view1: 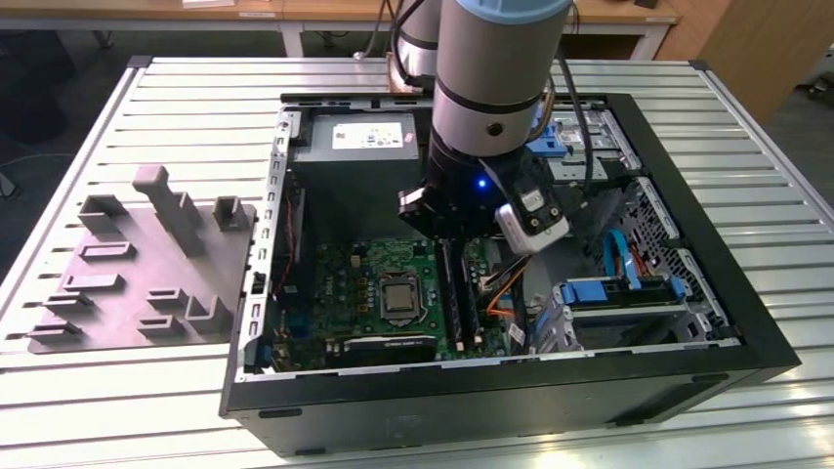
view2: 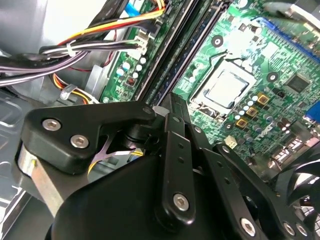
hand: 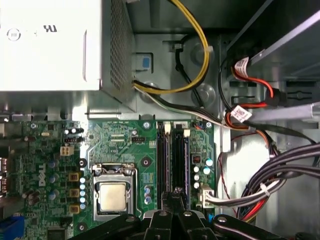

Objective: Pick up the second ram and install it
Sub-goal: 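Press down the second ram until it locks into place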

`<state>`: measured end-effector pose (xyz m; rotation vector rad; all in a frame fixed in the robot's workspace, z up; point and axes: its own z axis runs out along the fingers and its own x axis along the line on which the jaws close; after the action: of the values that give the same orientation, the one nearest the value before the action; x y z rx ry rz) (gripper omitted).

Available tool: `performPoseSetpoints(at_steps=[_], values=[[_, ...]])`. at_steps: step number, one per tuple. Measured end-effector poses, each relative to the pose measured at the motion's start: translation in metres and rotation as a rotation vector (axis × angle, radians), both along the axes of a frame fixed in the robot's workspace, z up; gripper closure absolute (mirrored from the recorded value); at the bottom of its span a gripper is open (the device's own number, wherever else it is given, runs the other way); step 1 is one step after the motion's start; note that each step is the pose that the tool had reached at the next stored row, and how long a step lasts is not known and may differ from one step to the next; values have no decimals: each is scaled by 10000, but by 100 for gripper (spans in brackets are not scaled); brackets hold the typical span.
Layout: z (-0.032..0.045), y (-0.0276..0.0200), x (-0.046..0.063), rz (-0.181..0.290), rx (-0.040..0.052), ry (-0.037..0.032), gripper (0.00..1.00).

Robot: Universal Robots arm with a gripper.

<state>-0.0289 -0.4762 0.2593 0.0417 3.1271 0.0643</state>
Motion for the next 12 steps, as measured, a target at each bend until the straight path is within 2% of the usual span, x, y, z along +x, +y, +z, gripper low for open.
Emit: performPoseSetpoints(at_steps=[12], values=[[-20,156,0,0,0,0,90]])
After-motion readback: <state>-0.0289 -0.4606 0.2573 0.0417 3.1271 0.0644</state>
